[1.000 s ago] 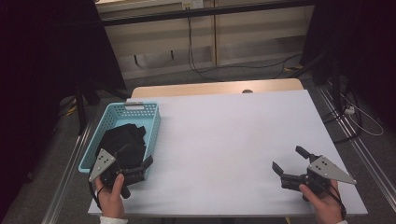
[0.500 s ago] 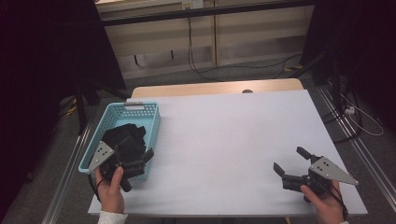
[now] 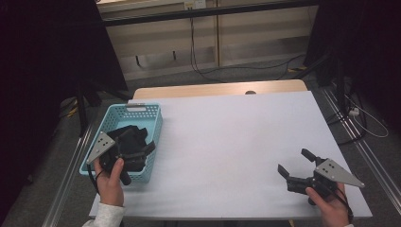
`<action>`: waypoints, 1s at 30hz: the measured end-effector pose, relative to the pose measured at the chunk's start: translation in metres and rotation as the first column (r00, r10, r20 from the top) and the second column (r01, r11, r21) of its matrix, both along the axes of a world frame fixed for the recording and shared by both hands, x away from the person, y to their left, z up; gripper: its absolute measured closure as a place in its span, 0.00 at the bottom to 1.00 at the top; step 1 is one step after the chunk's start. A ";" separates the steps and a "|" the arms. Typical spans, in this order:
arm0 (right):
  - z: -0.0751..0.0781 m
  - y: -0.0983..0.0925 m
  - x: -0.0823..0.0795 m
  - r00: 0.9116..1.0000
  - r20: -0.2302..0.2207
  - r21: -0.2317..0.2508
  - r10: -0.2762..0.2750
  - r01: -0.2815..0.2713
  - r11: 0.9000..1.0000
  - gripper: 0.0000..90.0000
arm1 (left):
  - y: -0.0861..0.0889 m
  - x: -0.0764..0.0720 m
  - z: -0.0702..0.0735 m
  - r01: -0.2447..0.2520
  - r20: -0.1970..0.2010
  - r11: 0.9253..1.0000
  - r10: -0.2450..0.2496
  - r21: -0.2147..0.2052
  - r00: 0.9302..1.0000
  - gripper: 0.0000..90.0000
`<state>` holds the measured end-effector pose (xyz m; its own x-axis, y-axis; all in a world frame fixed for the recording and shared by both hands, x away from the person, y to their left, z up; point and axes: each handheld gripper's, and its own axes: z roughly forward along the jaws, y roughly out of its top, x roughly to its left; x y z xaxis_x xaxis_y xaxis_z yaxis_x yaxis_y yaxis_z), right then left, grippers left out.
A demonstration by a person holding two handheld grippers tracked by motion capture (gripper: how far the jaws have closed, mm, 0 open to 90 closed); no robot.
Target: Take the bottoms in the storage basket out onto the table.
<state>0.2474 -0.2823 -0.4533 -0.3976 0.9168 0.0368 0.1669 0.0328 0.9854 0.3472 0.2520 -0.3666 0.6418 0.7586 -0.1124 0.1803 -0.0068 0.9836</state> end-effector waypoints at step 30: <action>0.000 -0.001 -0.001 1.000 -0.010 -0.010 0.026 -0.026 1.000 0.02 | 0.018 0.036 0.012 -0.037 -0.040 0.999 0.038 0.014 0.998 0.02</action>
